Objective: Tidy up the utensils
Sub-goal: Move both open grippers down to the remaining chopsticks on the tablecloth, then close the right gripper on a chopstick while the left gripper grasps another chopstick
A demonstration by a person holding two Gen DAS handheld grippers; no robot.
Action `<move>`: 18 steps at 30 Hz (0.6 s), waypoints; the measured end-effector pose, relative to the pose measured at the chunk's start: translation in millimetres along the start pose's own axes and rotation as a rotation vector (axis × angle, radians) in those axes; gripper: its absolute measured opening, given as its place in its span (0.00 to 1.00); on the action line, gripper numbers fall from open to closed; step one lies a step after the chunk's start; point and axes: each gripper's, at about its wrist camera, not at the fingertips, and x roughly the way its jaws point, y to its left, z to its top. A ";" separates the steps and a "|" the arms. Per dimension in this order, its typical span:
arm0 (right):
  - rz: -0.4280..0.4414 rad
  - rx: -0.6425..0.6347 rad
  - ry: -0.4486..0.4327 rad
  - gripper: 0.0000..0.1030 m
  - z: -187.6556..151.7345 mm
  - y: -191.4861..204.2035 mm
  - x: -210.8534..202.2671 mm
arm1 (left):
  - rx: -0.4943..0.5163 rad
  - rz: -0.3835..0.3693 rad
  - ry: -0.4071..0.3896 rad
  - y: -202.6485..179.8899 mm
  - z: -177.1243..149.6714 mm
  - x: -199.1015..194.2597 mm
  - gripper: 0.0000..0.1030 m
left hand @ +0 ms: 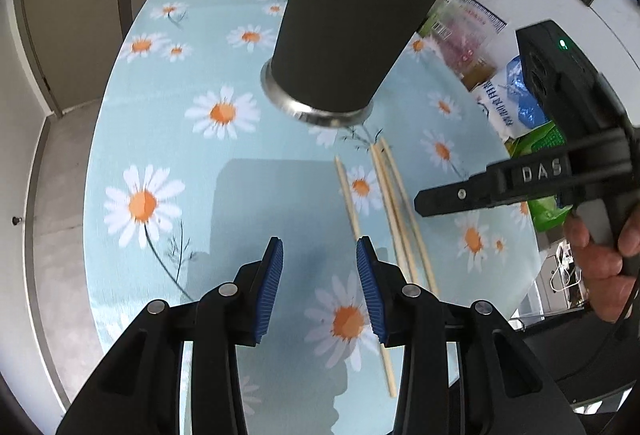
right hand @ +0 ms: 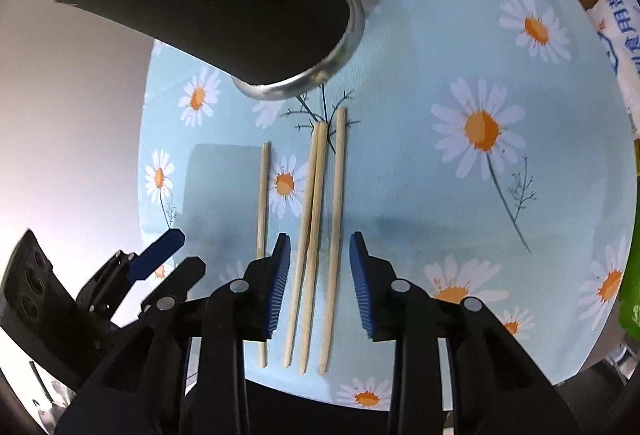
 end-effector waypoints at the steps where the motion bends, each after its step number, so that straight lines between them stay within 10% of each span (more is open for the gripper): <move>1: -0.012 0.001 0.001 0.29 3.5 2.0 -0.7 | -0.001 -0.001 0.010 0.7 -0.9 0.8 0.36; 18: -0.296 -0.058 0.026 0.13 9.5 40.9 25.7 | -0.029 -0.031 0.083 11.8 -7.3 6.4 0.36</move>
